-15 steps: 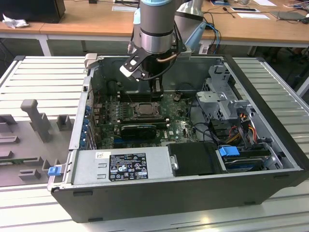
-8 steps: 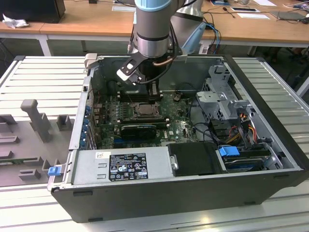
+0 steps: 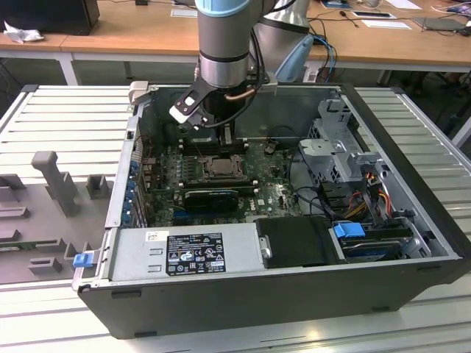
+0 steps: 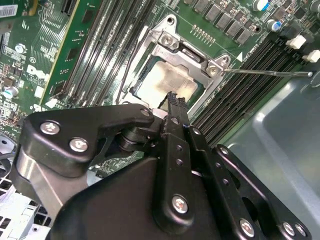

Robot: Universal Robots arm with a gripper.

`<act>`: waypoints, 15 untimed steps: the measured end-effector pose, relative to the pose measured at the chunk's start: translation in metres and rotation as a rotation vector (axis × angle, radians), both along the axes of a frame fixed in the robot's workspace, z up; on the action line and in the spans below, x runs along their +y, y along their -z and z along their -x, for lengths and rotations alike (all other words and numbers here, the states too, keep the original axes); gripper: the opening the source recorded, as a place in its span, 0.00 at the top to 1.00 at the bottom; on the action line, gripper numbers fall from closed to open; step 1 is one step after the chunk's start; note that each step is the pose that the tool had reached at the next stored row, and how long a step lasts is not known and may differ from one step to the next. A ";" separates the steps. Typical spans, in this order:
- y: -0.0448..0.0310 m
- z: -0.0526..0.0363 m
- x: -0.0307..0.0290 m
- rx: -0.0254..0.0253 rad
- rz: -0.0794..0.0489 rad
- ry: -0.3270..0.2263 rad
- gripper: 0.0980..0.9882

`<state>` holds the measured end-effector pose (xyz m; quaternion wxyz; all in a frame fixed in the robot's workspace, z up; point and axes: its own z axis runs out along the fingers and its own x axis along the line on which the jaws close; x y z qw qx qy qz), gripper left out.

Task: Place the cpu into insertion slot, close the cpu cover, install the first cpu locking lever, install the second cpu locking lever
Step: 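Close the cpu cover, then install the first cpu locking lever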

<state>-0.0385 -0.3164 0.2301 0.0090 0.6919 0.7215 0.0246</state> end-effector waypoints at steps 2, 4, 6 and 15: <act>0.0000 0.0027 0.0000 0.0000 0.000 0.000 0.99; -0.0019 0.0036 0.0000 0.0001 0.000 0.000 0.99; -0.0046 0.0036 0.0000 0.0000 0.000 0.000 0.99; -0.0083 0.0036 0.0000 0.0000 0.000 0.000 0.99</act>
